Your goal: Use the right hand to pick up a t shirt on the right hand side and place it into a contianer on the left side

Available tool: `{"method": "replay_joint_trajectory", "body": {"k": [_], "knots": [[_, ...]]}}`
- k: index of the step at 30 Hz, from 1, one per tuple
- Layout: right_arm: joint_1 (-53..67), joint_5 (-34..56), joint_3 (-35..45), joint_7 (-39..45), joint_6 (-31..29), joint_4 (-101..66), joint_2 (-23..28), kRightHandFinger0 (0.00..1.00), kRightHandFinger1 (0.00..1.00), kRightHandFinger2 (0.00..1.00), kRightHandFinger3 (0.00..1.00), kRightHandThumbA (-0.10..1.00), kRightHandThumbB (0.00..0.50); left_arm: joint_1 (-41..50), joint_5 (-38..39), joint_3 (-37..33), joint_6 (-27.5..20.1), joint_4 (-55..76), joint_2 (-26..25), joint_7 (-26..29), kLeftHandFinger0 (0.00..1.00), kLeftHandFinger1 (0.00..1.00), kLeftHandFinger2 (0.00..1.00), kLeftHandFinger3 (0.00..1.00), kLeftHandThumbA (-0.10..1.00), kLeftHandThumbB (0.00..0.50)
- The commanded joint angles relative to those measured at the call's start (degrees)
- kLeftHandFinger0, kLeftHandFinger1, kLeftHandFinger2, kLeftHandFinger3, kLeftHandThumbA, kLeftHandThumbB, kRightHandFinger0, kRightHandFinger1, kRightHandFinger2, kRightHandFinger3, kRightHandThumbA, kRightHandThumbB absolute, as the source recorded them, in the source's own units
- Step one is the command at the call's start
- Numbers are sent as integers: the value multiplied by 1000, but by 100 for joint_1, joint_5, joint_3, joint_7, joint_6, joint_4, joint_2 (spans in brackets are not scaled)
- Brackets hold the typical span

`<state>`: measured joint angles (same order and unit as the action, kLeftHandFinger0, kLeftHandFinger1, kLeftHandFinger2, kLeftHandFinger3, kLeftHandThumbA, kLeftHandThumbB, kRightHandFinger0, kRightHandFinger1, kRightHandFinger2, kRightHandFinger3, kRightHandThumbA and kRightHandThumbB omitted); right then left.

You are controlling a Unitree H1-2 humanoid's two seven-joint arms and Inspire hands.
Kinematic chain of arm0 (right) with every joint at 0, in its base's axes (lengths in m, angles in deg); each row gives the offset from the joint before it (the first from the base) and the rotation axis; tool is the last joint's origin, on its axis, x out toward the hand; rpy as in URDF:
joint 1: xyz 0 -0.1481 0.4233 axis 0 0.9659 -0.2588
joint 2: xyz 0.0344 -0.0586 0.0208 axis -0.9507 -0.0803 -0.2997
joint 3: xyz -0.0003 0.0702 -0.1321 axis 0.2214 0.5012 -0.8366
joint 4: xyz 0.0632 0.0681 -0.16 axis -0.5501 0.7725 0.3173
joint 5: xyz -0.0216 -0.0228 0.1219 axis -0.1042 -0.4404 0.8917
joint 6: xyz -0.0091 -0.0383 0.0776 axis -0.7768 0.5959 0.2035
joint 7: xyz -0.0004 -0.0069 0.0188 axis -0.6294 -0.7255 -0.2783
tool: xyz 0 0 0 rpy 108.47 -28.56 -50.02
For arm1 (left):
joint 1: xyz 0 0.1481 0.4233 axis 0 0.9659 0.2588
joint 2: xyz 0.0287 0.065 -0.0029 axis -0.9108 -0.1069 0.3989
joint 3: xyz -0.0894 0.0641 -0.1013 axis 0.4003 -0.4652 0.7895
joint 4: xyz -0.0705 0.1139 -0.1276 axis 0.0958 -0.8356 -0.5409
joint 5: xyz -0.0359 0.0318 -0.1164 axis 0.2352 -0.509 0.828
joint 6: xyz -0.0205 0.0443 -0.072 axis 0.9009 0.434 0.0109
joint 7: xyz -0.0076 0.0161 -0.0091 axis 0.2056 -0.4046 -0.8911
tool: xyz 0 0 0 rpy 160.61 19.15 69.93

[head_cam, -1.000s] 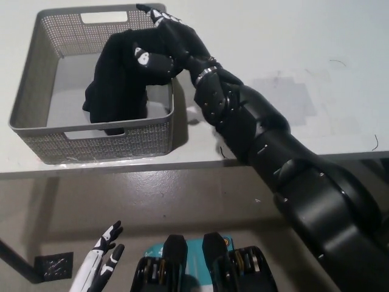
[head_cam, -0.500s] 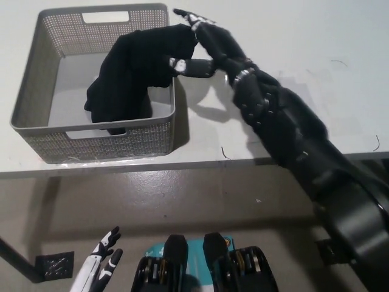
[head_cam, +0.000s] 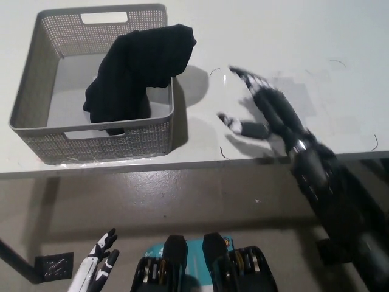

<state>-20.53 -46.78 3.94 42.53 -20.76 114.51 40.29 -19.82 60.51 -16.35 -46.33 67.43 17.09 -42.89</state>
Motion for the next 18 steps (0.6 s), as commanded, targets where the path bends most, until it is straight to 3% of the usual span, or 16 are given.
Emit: {"method": "replay_joint_trajectory", "body": {"k": [1,12,13,14,17,18], "knots": [[1909,642,763,739,822,-4405,861,1000,1000,1000,1000,713,500,36,198,192,-239,-145,-67,108,1000,1000,1000,1000,1000,260],[3882,478,739,59,100,-4739,510,1000,1000,1000,1000,773,476,10,179,241,-174,-171,21,176,1000,1000,1000,1000,1000,290],[3899,488,757,73,93,-4731,492,1000,1000,1000,1000,687,495,-14,182,250,-175,-183,36,185,1000,1000,1000,1000,1000,290],[4081,457,730,0,-38,-4666,456,1000,1000,1000,1000,738,460,-26,168,256,-216,-207,43,209,1000,1000,1000,1000,1000,285],[4516,277,695,-139,-271,-4547,384,1000,1000,1000,1000,773,440,-61,197,273,-266,-284,53,186,1000,1000,1000,1000,1000,305],[4664,234,677,-181,-355,-4491,360,1000,1000,1000,1000,728,468,-55,203,281,-277,-293,45,176,1000,1000,1000,1000,1000,301]]}}
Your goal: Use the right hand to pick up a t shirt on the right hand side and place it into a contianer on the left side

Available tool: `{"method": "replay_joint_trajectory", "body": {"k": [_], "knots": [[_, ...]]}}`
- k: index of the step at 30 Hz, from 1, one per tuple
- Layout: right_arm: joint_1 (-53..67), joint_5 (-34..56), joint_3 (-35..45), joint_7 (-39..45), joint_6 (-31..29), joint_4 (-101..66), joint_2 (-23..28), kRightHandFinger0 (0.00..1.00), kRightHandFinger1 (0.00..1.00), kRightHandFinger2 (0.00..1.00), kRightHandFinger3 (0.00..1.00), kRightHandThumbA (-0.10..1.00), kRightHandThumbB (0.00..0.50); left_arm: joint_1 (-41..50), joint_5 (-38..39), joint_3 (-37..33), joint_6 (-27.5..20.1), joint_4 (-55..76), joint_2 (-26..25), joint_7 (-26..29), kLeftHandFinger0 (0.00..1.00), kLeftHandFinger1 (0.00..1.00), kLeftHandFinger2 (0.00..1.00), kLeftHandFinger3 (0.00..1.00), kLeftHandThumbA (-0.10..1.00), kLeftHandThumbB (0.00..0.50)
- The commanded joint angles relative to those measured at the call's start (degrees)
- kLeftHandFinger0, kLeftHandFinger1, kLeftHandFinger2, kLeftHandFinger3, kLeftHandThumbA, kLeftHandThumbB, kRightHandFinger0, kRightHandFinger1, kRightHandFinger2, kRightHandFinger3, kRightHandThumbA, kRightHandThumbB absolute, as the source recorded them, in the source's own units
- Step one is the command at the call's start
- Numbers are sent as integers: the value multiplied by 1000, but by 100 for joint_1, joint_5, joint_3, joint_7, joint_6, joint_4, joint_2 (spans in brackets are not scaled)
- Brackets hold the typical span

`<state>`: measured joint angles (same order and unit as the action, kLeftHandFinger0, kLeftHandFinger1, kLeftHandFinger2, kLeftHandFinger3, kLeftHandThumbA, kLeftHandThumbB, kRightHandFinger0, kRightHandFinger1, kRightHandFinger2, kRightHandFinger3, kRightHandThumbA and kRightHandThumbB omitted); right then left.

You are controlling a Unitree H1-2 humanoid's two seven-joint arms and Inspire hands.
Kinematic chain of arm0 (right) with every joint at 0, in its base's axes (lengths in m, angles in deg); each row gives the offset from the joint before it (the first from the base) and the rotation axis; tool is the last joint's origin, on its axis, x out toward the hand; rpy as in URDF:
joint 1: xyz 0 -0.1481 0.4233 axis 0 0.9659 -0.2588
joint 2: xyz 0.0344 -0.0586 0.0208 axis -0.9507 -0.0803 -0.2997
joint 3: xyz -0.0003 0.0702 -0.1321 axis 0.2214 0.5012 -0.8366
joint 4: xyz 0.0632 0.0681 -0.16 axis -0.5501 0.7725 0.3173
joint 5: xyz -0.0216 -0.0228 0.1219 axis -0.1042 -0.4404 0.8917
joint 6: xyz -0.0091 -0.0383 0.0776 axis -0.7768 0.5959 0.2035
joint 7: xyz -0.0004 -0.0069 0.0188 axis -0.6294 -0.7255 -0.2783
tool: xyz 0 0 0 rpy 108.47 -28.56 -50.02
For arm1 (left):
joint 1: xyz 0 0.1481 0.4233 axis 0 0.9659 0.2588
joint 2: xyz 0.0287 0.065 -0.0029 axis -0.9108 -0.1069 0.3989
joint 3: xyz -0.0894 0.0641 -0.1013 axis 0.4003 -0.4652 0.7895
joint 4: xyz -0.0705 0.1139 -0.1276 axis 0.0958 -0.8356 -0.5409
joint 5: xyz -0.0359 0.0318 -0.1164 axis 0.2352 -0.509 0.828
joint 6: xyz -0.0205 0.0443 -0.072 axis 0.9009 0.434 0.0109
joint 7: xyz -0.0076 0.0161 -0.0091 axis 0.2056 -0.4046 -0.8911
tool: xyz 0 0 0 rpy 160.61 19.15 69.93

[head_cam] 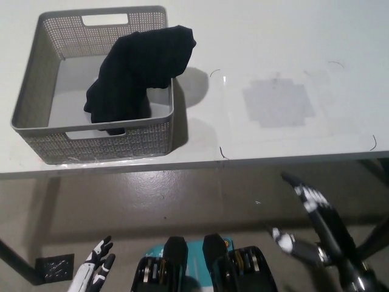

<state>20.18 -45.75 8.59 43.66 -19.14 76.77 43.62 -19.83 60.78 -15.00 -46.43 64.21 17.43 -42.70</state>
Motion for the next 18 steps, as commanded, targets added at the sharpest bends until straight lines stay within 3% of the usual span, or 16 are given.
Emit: {"method": "replay_joint_trajectory", "body": {"k": [1,5,6,9,18], "knots": [[689,130,218,-269,-514,-701,9,1000,1000,1000,1000,771,455,-48,172,153,-265,28,9,155,1000,1000,1000,1000,1000,301],[951,124,277,-263,-678,-402,21,1000,1000,1000,1000,783,445,-24,143,190,-354,7,52,208,986,1000,1000,1000,1000,265],[1007,179,323,-228,-625,-219,38,1000,1000,1000,1000,777,460,-30,118,197,-389,-46,56,227,978,1000,1000,1000,1000,278],[979,123,414,-262,-672,165,76,1000,1000,1000,1000,741,436,-9,165,232,-411,-76,98,212,988,1000,1000,1000,1000,287],[634,67,538,-277,-683,990,29,1000,1000,1000,1000,798,430,71,143,328,-389,11,140,223,969,1000,1000,1000,1000,294]]}}
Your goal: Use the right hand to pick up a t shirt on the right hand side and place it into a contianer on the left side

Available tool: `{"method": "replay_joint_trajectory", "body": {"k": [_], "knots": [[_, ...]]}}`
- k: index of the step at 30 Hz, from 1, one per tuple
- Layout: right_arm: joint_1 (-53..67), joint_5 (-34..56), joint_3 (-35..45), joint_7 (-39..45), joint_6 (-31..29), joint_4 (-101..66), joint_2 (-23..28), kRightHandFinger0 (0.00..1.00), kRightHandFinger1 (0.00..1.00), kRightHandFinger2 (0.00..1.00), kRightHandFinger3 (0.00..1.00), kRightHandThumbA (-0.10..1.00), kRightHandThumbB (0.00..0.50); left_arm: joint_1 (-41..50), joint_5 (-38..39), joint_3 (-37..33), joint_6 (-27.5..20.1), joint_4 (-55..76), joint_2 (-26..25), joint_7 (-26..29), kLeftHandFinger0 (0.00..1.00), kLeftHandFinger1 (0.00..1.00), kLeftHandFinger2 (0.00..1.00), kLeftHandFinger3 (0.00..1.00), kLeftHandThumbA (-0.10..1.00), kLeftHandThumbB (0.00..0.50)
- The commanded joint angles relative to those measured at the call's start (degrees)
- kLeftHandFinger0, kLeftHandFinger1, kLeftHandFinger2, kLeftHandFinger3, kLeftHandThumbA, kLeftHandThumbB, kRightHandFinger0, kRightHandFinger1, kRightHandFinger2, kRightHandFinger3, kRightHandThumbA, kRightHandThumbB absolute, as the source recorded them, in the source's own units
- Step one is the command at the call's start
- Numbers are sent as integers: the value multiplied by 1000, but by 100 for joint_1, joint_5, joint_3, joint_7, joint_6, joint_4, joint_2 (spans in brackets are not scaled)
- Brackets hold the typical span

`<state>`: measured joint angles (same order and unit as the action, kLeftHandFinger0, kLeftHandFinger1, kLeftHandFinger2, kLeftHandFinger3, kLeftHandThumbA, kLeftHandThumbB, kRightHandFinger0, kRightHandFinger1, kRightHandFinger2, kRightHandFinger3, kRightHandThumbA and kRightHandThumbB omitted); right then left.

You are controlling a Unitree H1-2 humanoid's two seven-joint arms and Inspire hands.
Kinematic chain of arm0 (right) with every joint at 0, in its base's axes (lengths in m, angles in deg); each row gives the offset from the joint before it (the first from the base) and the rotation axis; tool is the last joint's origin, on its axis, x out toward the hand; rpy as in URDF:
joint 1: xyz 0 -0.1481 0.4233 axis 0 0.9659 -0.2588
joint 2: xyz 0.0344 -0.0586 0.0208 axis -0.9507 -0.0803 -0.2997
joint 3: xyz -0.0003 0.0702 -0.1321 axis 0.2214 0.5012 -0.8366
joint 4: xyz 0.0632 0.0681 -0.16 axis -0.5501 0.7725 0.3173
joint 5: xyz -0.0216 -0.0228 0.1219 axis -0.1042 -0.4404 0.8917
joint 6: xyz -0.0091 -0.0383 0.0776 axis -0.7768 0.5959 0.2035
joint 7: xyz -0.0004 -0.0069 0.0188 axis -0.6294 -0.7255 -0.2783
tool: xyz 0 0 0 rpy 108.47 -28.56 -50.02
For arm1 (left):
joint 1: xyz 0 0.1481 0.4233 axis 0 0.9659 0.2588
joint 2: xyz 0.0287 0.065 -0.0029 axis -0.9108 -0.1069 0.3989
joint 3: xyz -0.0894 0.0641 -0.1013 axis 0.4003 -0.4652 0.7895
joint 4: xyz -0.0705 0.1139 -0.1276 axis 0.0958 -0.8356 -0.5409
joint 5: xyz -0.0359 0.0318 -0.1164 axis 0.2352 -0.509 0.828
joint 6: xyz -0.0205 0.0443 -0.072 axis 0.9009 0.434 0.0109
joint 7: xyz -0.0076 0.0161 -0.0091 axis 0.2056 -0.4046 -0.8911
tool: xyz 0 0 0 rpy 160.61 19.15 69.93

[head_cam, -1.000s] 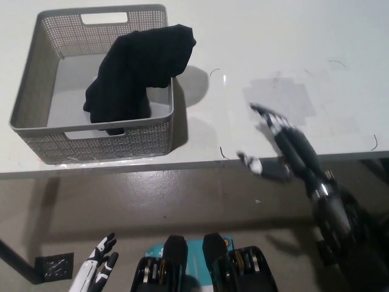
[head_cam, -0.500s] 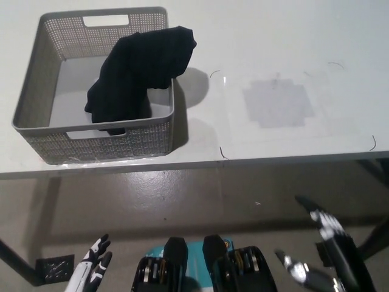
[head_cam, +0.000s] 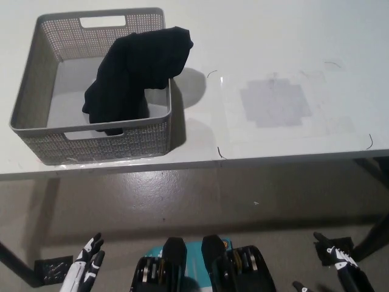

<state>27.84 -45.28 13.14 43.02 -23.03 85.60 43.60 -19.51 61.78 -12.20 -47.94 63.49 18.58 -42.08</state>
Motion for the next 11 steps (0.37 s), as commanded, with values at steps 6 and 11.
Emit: {"method": "replay_joint_trajectory", "body": {"k": [6,11], "knots": [[-187,39,65,-178,-348,242,11,1000,1000,1000,1000,820,447,49,61,45,-228,92,8,152,981,1000,1000,1000,1000,288],[-217,-31,53,-216,-356,250,-5,1000,1000,1000,1000,827,449,24,48,38,-270,74,-1,157,977,1000,1000,1000,1000,298]]}}
